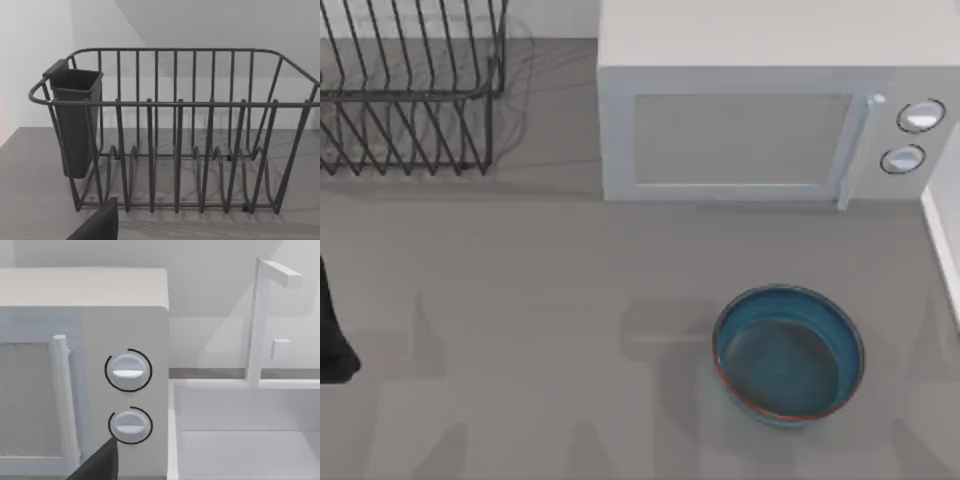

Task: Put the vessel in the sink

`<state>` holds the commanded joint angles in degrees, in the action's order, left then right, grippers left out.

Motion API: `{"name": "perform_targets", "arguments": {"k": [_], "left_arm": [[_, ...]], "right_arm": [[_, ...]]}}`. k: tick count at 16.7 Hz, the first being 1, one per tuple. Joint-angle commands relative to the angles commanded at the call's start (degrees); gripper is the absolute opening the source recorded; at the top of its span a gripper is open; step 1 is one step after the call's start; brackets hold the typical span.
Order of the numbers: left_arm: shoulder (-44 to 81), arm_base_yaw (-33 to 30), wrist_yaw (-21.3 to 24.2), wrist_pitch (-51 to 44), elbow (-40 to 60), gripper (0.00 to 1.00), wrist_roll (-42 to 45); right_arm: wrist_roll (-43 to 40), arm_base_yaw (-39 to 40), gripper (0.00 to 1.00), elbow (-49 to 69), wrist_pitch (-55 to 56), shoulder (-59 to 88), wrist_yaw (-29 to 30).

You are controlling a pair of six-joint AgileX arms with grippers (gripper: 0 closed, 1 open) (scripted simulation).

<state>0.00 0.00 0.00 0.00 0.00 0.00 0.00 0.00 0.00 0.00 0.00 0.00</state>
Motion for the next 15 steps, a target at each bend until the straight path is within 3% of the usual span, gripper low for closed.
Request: {"name": "perform_targets", "arguments": {"k": [7,15], "left_arm": [[0.0,0.0,0.0,0.0,0.0,1.0,0.0],[0.0,0.0,0.0,0.0,0.0,1.0,0.0]], "right_arm": [[3.2,3.1,1.0,8.6,-7.7,9.2,-0.1],[14.3,13.7,1.0,38.9,-35.7,50.5,0.0]]}}
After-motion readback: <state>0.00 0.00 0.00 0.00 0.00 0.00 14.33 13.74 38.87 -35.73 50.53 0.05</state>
